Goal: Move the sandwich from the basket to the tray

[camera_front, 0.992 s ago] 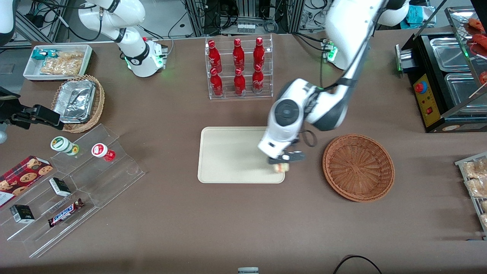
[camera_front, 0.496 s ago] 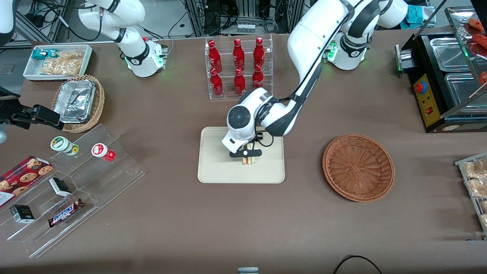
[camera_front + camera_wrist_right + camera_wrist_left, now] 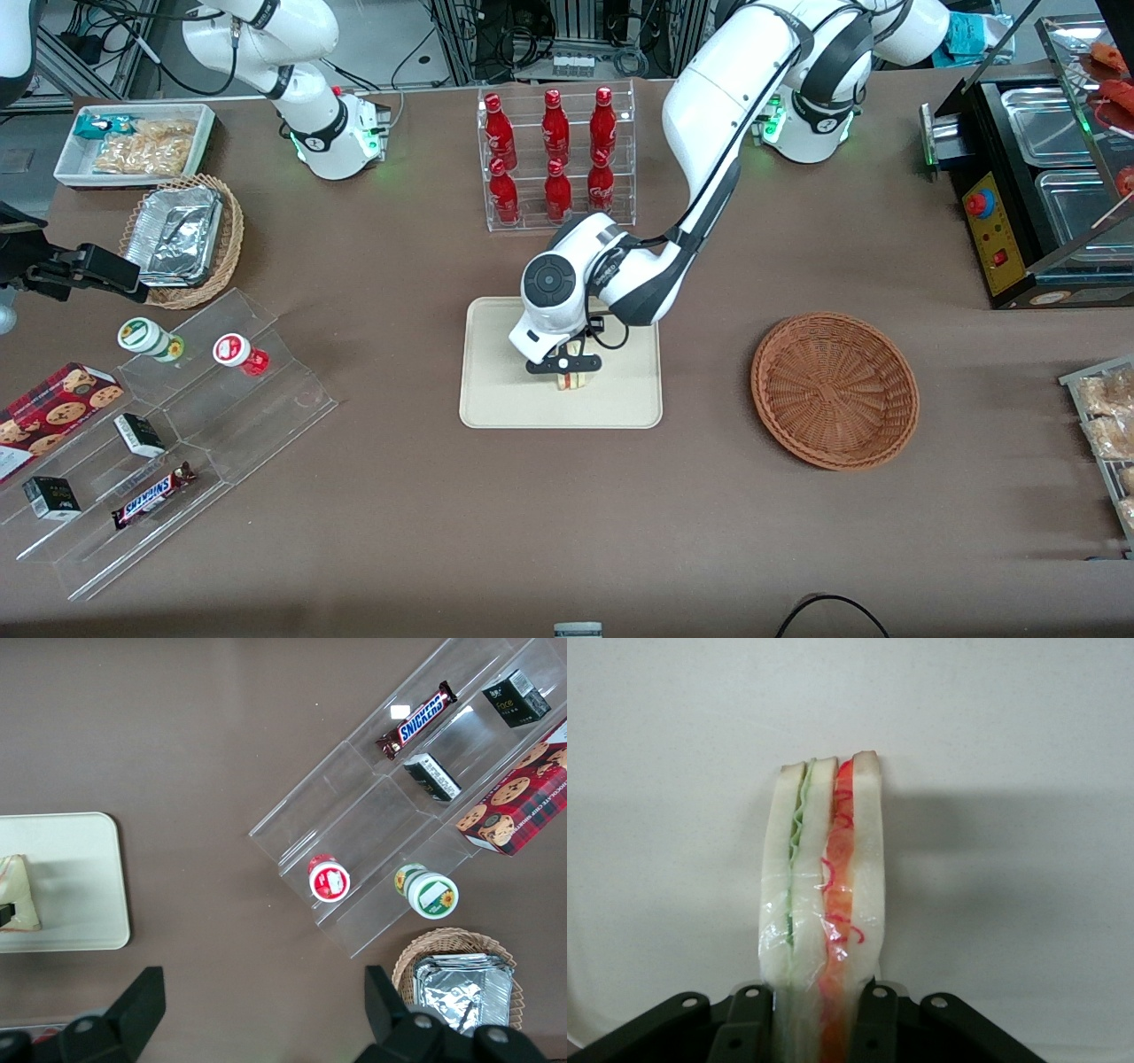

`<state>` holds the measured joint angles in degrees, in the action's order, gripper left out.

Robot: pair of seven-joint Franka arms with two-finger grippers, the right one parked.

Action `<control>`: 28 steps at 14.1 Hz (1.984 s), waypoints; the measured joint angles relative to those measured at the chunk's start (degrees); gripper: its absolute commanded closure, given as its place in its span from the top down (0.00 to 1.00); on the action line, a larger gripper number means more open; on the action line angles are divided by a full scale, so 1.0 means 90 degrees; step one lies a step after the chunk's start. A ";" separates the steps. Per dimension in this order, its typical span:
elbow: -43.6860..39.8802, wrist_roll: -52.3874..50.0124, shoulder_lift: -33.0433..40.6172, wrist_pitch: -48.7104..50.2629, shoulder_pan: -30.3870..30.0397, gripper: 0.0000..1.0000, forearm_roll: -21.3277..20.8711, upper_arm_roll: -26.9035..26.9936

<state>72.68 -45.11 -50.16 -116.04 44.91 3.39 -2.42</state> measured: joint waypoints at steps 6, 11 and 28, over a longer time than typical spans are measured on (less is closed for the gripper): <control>-0.0019 0.0156 -0.0014 0.0000 0.0099 1.00 -0.0133 -0.0007; -0.0100 0.0163 0.0793 0.0991 0.0069 1.00 -0.0334 0.0255; 0.2605 0.4094 0.5646 0.3515 -0.3751 1.00 -0.0400 0.0708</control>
<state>96.13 -8.27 0.65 -84.40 11.15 -0.21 3.96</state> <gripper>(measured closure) 0.000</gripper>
